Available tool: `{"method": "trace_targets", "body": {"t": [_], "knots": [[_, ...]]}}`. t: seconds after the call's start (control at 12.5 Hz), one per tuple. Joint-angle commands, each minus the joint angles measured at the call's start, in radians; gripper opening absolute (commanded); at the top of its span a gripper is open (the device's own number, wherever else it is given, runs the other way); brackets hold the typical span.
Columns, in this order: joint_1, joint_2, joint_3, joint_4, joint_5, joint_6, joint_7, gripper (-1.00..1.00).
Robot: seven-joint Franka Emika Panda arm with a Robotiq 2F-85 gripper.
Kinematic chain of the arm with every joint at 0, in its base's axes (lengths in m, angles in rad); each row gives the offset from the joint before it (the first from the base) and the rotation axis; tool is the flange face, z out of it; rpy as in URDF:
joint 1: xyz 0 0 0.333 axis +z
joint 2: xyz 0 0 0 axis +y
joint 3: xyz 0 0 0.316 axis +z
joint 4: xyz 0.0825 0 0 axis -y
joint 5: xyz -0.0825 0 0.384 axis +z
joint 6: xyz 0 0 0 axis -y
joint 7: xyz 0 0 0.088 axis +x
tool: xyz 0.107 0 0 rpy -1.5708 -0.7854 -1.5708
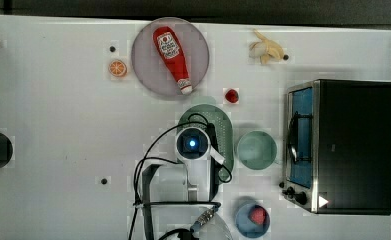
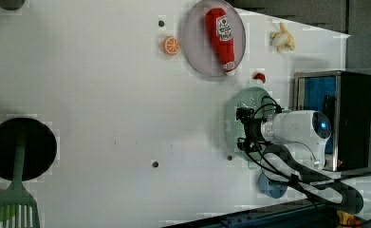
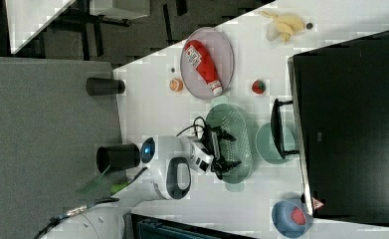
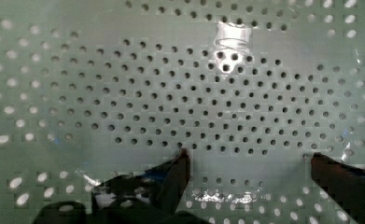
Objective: Drag strainer right to left.
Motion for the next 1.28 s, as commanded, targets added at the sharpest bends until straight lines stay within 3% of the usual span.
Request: {"method": "trace_targets", "body": {"t": [0.08, 0.8, 1.28], "knots": [[0.058, -0.038, 0.012, 0.002, 0.012, 0.018, 0.096, 1.00], [0.234, -0.009, 0.071, 0.051, 0.040, 0.012, 0.417, 1.00], [0.340, 0.056, 0.075, 0.150, 0.062, -0.005, 0.448, 1.00]]}}
